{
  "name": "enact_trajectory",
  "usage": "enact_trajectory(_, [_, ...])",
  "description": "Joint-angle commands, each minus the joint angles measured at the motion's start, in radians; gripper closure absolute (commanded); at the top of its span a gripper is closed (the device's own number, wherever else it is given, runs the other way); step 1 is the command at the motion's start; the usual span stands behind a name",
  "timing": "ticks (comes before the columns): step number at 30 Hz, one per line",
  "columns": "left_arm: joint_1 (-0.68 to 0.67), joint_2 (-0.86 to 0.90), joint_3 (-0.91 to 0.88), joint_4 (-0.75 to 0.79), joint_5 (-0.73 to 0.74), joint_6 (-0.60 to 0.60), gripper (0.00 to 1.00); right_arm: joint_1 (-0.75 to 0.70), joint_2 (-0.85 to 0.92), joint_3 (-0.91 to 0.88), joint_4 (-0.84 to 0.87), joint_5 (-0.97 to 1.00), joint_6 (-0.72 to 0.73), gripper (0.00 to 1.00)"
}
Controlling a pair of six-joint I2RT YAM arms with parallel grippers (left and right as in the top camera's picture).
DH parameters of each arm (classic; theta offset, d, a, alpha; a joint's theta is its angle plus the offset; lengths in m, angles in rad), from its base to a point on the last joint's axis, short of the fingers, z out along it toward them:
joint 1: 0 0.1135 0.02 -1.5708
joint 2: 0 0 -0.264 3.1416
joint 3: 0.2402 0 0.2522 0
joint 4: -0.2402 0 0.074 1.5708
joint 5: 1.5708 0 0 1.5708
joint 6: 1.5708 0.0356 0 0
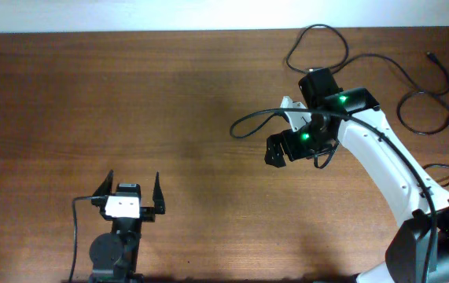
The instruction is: Untangle cables
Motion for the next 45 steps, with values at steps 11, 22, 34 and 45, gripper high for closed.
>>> enact_trajectory(11, [0.006,-0.006,-0.001,-0.009,0.018,-0.087,0.01,0.005,-0.01,-0.005,0.0,0.006,0.009,0.01])
enact_trajectory(22, [0.006,-0.006,-0.001,-0.009,0.018,-0.087,0.01,0.005,-0.01,-0.005,0.0,0.006,0.009,0.01])
enact_trajectory(34, [0.006,-0.006,-0.001,-0.009,0.018,-0.087,0.01,0.005,-0.01,-0.042,0.312,0.159,0.005,0.01])
enact_trajectory(45, [0.006,-0.006,-0.001,-0.009,0.018,-0.087,0.01,-0.024,-0.442,-0.53,0.733,0.166,0.027,0.01])
